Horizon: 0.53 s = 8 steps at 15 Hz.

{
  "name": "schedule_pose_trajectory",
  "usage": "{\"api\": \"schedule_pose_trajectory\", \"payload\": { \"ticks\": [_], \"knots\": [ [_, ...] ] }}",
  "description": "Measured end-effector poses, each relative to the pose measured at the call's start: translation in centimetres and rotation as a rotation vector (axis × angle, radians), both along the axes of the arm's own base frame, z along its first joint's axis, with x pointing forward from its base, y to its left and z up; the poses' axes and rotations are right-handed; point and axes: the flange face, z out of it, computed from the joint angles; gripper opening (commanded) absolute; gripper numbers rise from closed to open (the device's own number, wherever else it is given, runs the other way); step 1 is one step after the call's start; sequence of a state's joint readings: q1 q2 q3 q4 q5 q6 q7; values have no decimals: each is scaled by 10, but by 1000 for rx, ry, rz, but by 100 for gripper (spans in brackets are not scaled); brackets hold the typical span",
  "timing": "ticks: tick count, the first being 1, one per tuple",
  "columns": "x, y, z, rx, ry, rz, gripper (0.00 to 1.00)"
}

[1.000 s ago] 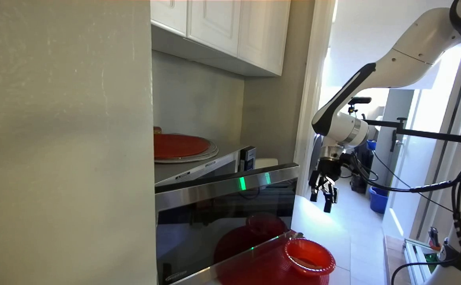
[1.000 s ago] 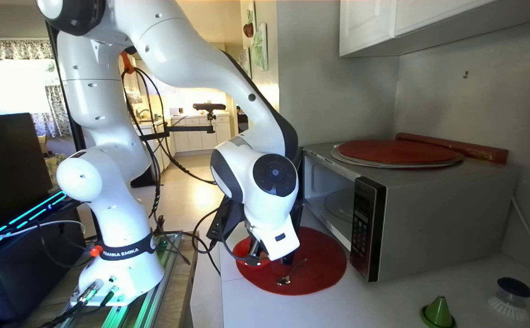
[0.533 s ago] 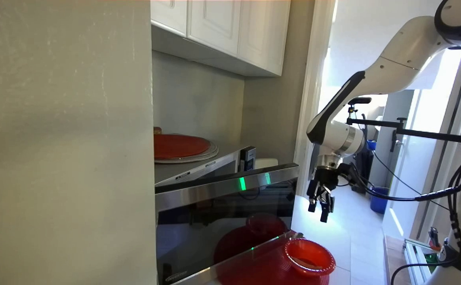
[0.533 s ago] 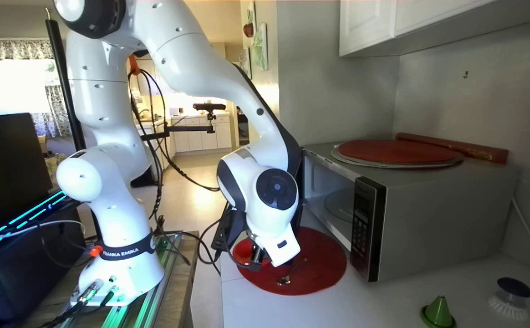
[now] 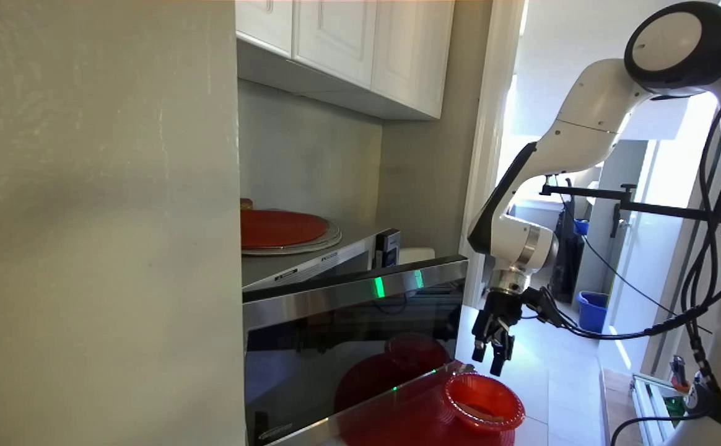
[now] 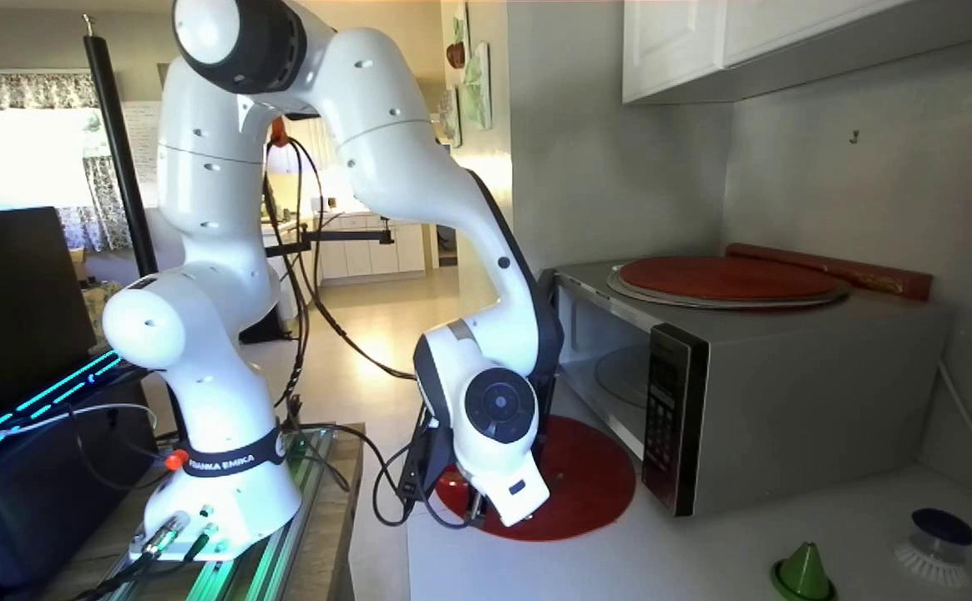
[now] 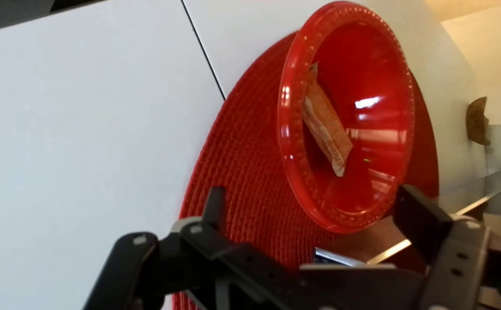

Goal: Open the microwave oven the place the red bowl inside the oven.

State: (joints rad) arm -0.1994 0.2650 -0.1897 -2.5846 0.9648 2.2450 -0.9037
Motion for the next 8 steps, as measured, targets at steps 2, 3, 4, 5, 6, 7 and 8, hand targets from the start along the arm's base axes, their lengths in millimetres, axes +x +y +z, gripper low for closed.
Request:
{"api": "schedule_pose_trajectory", "payload": {
  "ticks": [2, 3, 4, 5, 6, 7, 8],
  "knots": [
    [2, 6, -10, 15, -5, 5, 100],
    [2, 8, -13, 21, -7, 6, 100],
    [4, 9, -16, 24, -11, 9, 100],
    [5, 9, -18, 25, -12, 12, 75],
    [7, 9, -19, 25, -12, 14, 74],
    [9, 9, -20, 24, -13, 14, 66],
    [10, 8, -20, 24, -14, 14, 59]
  ]
}}
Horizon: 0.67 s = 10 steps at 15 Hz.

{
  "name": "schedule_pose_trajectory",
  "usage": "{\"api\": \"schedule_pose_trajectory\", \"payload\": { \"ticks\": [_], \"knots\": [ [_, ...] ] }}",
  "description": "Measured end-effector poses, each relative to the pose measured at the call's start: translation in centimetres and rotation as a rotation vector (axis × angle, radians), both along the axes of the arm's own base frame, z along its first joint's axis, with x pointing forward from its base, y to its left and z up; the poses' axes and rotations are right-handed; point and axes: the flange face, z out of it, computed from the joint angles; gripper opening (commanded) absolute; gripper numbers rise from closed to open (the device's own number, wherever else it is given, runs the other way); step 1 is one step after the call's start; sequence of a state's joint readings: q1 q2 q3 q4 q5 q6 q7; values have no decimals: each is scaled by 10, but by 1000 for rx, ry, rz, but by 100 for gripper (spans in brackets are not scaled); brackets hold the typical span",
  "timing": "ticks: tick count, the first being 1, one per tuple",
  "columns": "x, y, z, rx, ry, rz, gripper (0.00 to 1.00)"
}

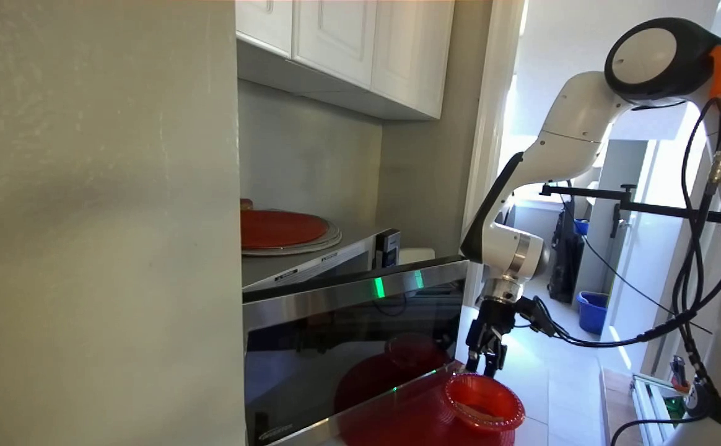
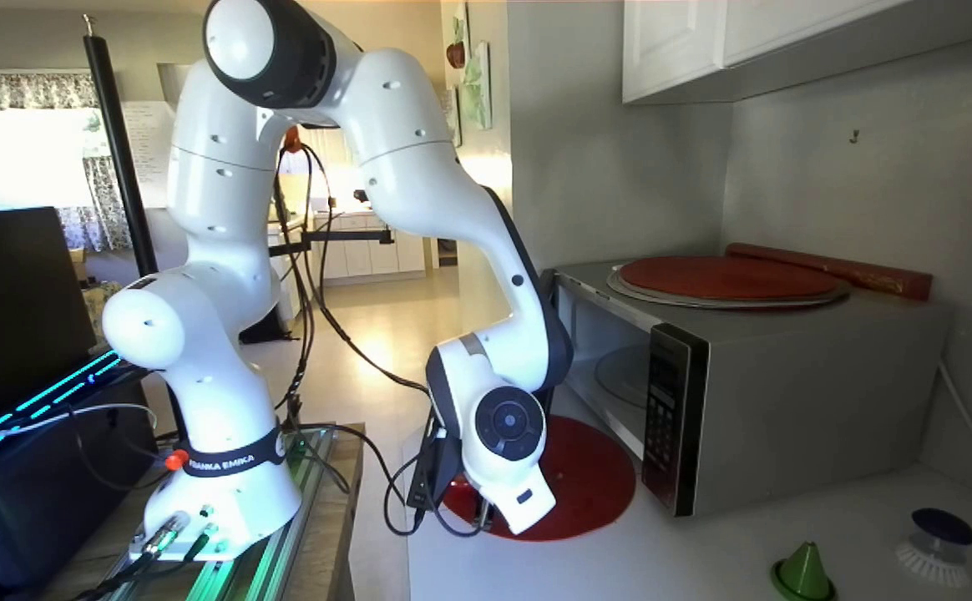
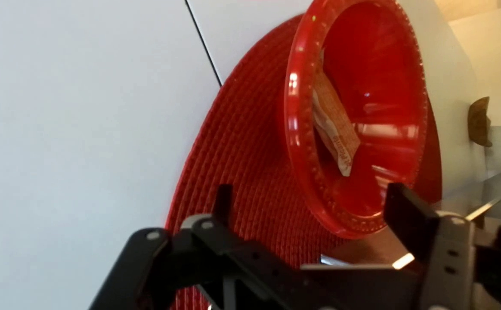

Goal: Open the microwave oven the place the red bowl inside the oven.

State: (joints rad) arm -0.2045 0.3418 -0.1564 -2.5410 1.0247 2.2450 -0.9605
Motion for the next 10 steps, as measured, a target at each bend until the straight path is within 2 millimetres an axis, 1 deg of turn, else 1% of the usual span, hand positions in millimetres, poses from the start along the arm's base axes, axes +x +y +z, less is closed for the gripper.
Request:
{"api": "schedule_pose_trajectory", "payload": {
  "ticks": [5, 6, 7, 10],
  "knots": [
    [3, 0, 0, 0, -3, 1, 24],
    [3, 0, 0, 2, -3, 2, 16],
    [3, 0, 0, 6, -2, 2, 10],
    [2, 1, 0, 20, 1, 3, 5]
  ]
}}
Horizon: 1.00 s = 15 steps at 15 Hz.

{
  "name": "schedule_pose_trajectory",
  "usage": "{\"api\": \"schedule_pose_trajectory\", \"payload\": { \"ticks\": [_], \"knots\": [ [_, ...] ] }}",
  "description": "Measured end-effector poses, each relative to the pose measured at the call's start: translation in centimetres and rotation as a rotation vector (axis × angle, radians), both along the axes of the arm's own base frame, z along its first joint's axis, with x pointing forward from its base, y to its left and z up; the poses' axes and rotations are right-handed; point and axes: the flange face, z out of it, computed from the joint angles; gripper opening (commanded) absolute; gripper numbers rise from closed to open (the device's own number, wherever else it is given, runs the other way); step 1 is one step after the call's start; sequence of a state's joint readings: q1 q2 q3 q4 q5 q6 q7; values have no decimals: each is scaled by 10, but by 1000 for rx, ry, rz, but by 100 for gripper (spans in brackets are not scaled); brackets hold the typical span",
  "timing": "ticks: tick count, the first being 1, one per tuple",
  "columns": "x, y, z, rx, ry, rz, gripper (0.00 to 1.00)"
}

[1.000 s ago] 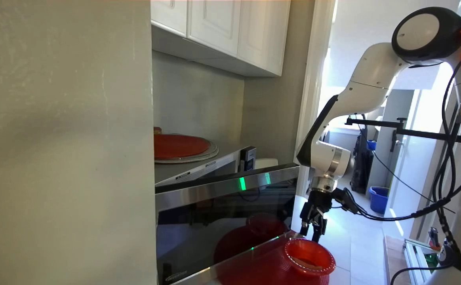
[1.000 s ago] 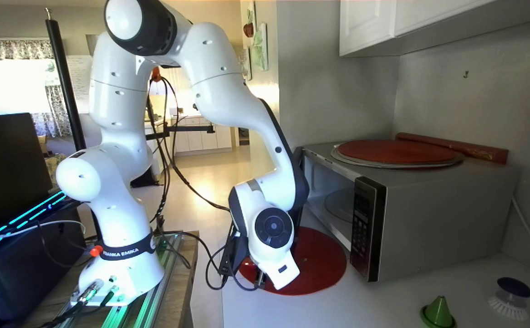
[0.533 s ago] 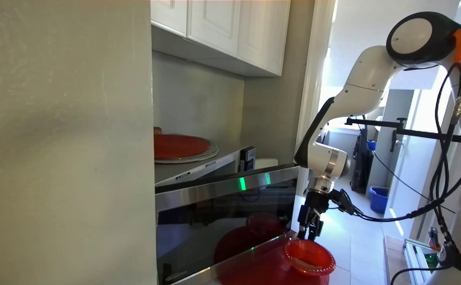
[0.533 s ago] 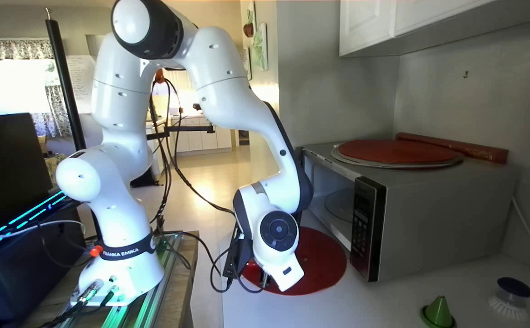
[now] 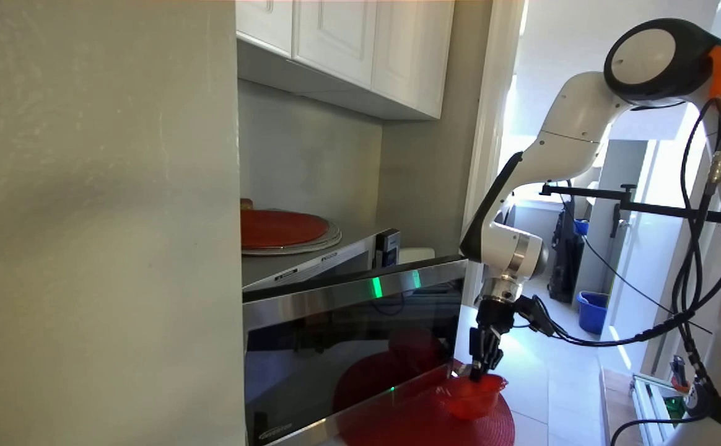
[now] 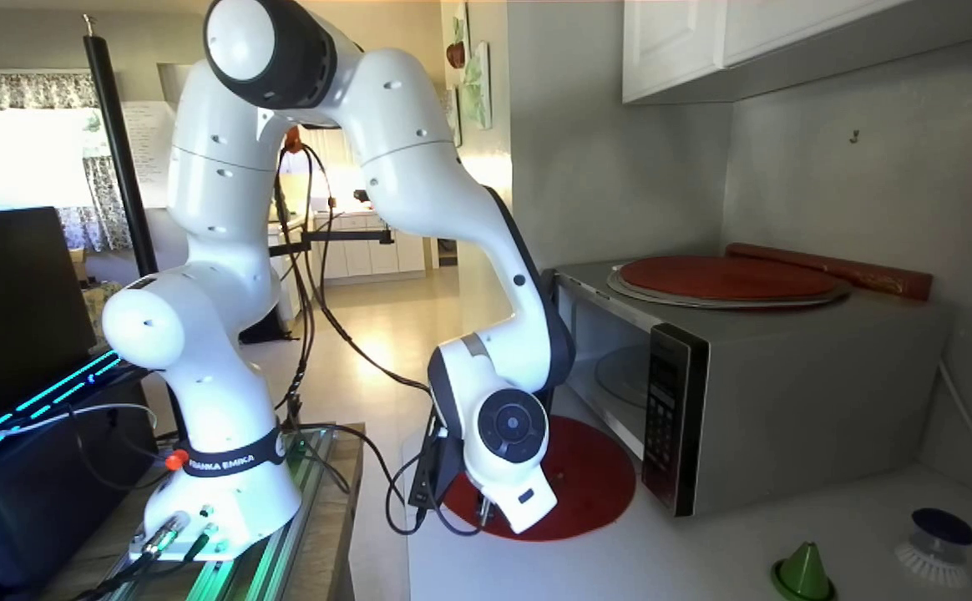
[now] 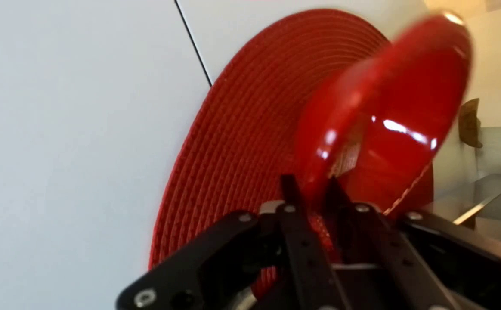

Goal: Open the microwave oven the place the red bowl inside the oven.

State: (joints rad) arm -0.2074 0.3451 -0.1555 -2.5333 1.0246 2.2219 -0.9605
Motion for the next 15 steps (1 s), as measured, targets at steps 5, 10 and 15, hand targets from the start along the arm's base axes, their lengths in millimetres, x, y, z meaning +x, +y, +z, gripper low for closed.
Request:
{"api": "schedule_pose_trajectory", "payload": {
  "ticks": [5, 10, 15],
  "knots": [
    [1, 0, 8, 36, -9, -2, 1],
    [-3, -4, 16, 47, -24, 17, 1],
    [-29, -26, 30, 33, -11, 69, 1]
  ]
}}
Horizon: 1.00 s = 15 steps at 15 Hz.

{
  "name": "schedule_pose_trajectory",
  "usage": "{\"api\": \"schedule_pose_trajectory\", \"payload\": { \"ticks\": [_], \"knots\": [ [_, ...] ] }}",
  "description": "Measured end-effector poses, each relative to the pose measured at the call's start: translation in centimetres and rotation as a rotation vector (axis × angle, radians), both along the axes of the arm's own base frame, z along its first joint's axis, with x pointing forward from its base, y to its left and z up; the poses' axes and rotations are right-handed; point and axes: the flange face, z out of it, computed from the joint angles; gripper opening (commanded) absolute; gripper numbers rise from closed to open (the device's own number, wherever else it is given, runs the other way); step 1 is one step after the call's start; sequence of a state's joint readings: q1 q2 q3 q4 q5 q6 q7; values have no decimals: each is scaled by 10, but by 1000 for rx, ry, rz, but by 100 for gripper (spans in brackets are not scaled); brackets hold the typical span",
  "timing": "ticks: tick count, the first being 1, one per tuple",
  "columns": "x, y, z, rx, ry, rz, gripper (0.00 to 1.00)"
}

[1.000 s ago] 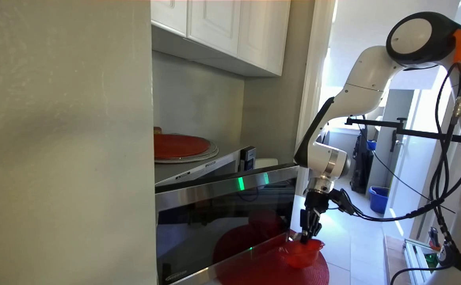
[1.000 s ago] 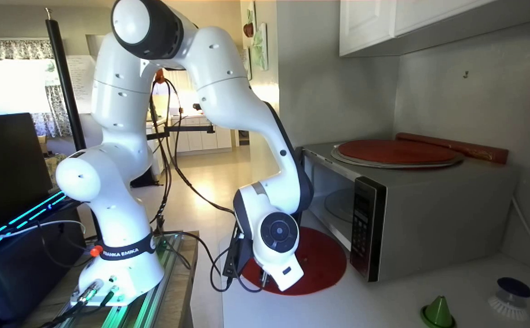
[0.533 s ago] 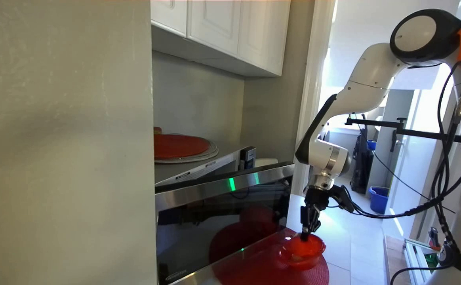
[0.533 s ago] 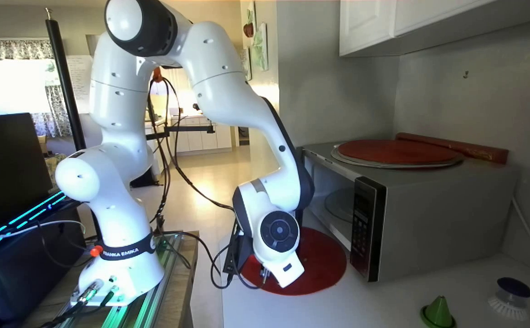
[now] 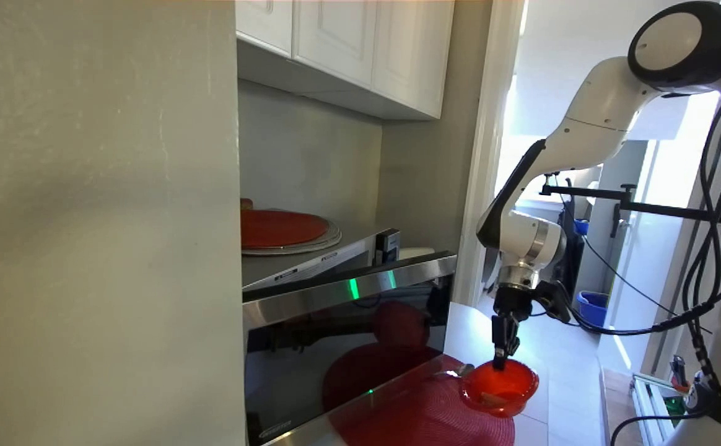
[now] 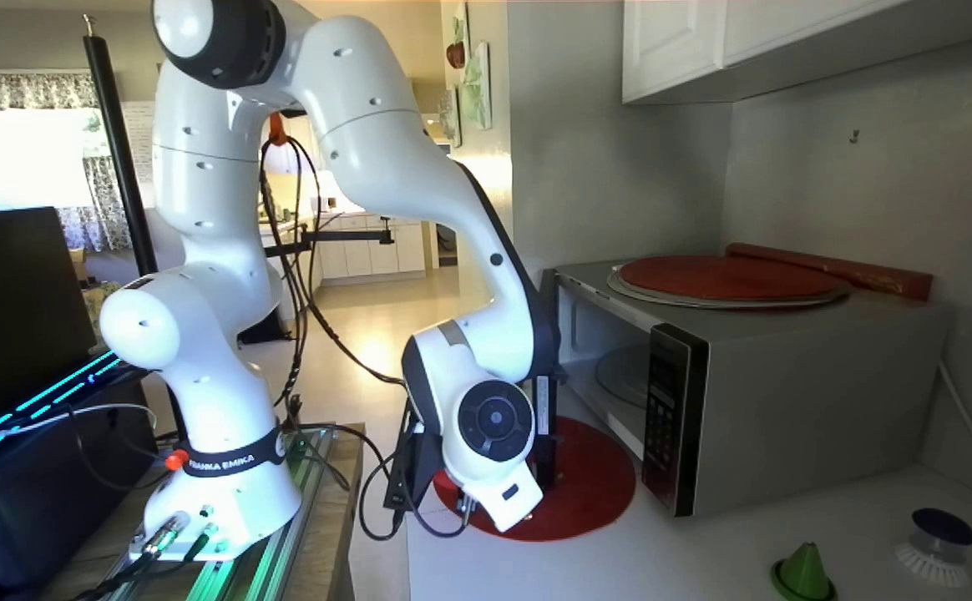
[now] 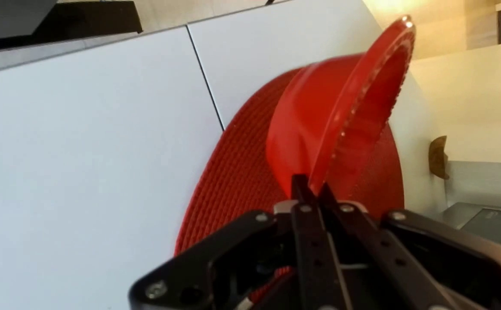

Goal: Open the microwave oven the place the red bowl inside the oven.

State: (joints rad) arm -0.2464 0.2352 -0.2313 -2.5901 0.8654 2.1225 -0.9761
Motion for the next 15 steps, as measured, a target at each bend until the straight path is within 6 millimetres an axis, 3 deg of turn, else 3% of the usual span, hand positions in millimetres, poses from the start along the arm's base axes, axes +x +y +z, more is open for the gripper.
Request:
{"api": "schedule_pose_trajectory", "payload": {
  "ticks": [3, 6, 10, 12, 15],
  "knots": [
    [-13, -33, 11, -21, -17, -59, 1],
    [-12, -75, 27, -54, -64, -158, 1],
    [11, -122, 51, -94, -150, -293, 1],
    [28, -134, 58, -117, -191, -357, 1],
    [51, -143, 50, -146, -223, -456, 1]
  ]
}}
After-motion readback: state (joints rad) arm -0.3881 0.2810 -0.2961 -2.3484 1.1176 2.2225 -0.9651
